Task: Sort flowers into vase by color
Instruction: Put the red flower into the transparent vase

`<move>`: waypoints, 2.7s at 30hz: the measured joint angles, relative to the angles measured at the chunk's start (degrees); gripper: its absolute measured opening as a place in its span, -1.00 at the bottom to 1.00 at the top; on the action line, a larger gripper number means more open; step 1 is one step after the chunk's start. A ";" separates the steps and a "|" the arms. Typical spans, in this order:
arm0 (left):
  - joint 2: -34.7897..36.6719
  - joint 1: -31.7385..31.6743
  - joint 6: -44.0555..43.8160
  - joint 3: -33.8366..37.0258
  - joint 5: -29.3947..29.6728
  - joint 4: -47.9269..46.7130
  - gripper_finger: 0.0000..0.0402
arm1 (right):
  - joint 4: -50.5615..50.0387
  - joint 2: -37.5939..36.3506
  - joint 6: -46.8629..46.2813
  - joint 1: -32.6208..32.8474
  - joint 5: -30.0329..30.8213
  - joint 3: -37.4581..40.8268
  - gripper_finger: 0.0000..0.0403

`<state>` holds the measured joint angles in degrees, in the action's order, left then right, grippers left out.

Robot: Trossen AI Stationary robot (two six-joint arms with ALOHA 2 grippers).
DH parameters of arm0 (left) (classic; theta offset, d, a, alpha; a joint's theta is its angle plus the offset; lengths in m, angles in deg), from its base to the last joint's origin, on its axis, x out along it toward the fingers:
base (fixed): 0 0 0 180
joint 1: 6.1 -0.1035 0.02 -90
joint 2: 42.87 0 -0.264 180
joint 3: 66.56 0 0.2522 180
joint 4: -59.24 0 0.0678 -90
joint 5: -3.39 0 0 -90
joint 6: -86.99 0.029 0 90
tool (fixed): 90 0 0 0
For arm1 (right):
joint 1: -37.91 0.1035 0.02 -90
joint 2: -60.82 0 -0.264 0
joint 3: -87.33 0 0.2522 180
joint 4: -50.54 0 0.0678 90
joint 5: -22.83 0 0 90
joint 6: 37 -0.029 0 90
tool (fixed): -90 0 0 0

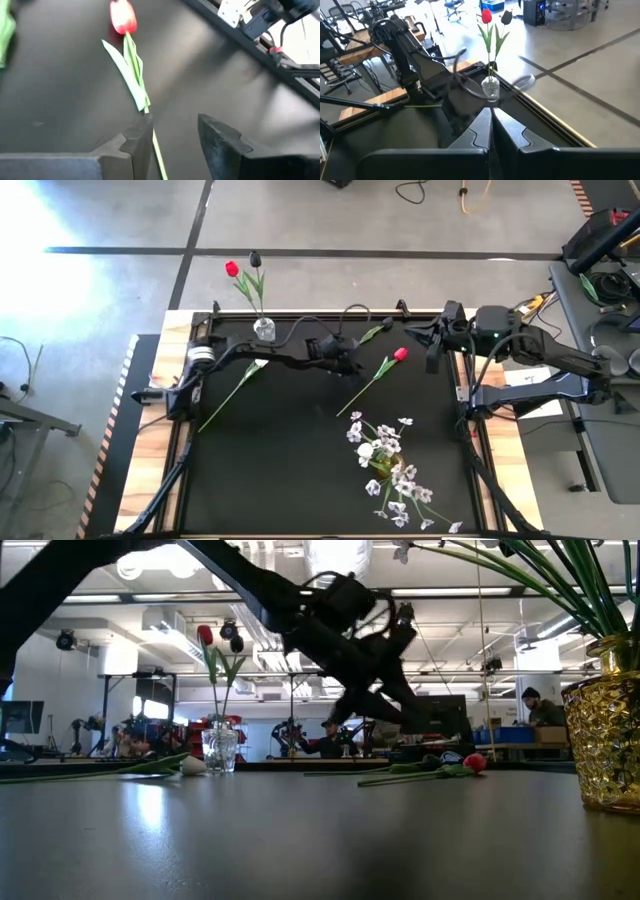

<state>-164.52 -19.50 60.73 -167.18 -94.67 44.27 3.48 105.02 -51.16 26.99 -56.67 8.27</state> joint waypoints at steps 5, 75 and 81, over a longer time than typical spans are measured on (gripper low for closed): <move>-8.52 1.21 4.19 -14.81 1.17 -8.95 -0.27 | -0.07 0.23 1.78 -0.01 0.46 0.00 -0.96; -11.01 -7.43 18.94 -47.36 11.94 -30.39 -1.00 | 0.31 -1.30 6.43 0.01 -0.48 0.04 -0.96; -8.66 -7.99 20.82 -46.25 12.03 -30.57 -1.00 | 2.83 -1.30 8.44 0.01 -0.50 0.04 -0.96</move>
<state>-173.18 -27.49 81.55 -213.42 -82.64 13.70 6.32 103.71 -42.71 27.00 -57.17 8.32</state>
